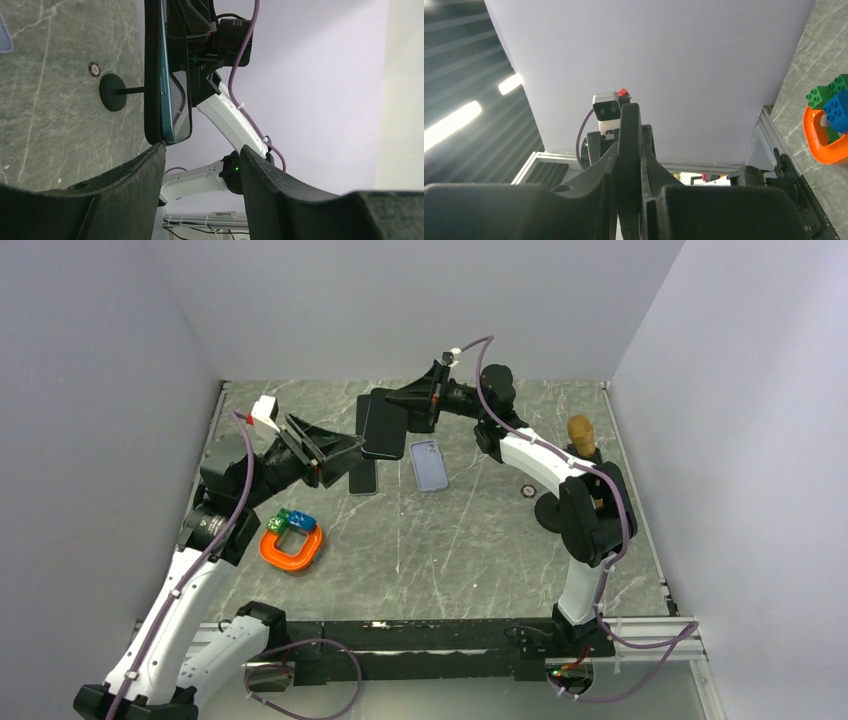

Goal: Take the phone out of the phone case
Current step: Remove the phone case from the phone.

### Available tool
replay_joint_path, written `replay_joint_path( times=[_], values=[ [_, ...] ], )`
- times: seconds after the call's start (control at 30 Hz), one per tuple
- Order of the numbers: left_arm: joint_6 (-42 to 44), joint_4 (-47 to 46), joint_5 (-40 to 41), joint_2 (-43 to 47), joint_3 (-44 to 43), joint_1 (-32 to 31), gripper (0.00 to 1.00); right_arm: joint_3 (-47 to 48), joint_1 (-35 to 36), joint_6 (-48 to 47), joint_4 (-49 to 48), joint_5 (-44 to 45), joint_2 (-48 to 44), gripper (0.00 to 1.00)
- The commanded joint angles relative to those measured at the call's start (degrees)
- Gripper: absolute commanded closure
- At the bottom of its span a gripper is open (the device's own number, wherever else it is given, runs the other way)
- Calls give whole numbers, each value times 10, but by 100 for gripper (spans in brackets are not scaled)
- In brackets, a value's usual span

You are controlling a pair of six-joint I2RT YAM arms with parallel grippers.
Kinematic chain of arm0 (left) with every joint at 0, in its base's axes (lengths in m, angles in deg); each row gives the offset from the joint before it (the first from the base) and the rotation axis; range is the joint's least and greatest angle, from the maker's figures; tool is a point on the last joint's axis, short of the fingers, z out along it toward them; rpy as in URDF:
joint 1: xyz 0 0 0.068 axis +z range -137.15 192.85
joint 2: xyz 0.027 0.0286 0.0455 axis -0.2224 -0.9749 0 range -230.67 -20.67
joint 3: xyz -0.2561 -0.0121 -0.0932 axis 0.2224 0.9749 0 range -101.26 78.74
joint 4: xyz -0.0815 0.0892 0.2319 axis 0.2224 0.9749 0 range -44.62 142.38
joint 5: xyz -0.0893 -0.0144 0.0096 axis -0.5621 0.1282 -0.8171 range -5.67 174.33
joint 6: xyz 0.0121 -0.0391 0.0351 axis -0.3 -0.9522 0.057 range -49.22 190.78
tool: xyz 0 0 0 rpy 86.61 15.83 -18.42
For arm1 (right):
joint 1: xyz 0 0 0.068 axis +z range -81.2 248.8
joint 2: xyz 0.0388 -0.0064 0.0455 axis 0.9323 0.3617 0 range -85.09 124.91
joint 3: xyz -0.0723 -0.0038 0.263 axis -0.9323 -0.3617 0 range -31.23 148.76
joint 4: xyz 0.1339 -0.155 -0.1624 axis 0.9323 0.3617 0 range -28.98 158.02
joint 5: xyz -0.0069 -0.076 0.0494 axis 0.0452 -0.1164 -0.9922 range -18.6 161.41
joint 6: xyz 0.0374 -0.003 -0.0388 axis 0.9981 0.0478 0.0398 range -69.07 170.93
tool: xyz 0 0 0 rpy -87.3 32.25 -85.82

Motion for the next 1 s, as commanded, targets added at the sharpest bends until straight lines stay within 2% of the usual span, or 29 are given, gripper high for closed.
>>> replay_joint_path(
  times=[0.0,0.2,0.57,0.7,0.97],
  values=[
    [4,-12,16,-5,-2,1,40,19,2,30,-49,2,-26,100],
    [1,-11,14,-14,-5,1,40,10,6,27,-52,-3,-32,100],
    [-13,-23,13,-6,-3,1,38,36,14,-74,56,-11,-42,100],
    [-30,-23,13,12,5,1,34,28,13,-80,60,-2,-44,100],
    [-43,-21,11,22,2,1,33,22,13,-64,41,6,-45,100]
  ],
)
